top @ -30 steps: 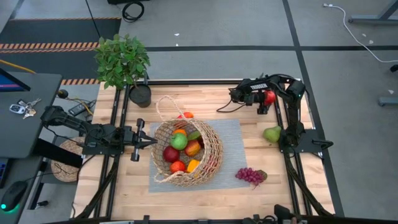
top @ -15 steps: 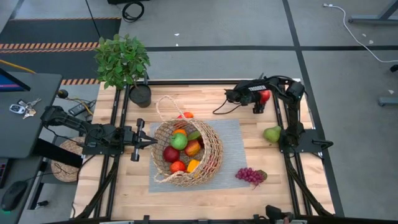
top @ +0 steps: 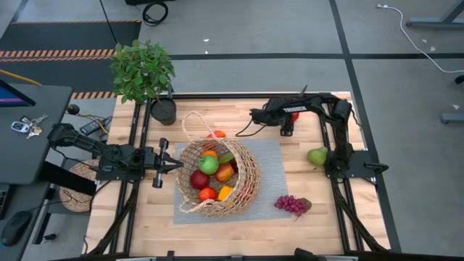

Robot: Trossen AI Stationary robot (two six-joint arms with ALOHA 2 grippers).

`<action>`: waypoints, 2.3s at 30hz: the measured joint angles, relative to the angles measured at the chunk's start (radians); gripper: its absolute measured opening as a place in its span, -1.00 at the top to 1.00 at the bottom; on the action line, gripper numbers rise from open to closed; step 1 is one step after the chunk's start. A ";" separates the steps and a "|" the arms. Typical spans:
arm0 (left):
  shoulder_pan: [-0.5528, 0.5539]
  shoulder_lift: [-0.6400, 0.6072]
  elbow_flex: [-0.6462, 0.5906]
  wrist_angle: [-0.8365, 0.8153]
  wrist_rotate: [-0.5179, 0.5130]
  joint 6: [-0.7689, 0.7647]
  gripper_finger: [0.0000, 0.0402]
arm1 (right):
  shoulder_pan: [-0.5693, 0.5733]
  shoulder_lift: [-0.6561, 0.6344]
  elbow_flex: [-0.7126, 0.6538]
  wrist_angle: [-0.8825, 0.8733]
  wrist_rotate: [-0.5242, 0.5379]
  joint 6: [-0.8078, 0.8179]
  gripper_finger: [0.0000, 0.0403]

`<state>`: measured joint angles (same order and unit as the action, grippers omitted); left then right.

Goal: Build produce basket
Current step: Put the red apple into the brown woven basket

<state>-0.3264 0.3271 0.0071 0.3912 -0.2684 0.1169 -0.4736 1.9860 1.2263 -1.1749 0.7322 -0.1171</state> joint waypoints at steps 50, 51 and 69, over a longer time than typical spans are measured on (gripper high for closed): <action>0.000 0.000 0.000 -0.001 -0.001 0.000 0.83 | 0.396 -0.244 -0.003 0.026 -0.009 0.203 -0.73; 0.000 0.000 0.000 -0.001 -0.001 0.000 0.83 | 0.396 -0.272 -0.003 0.026 -0.019 0.200 -0.73; 0.000 0.000 0.000 -0.001 -0.001 0.000 0.84 | 0.462 -0.699 -0.002 0.398 -0.579 0.107 -0.73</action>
<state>-0.3264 0.3271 0.0071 0.3907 -0.2691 0.1169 -0.0119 1.2867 1.2240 -0.7768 0.1537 -0.0104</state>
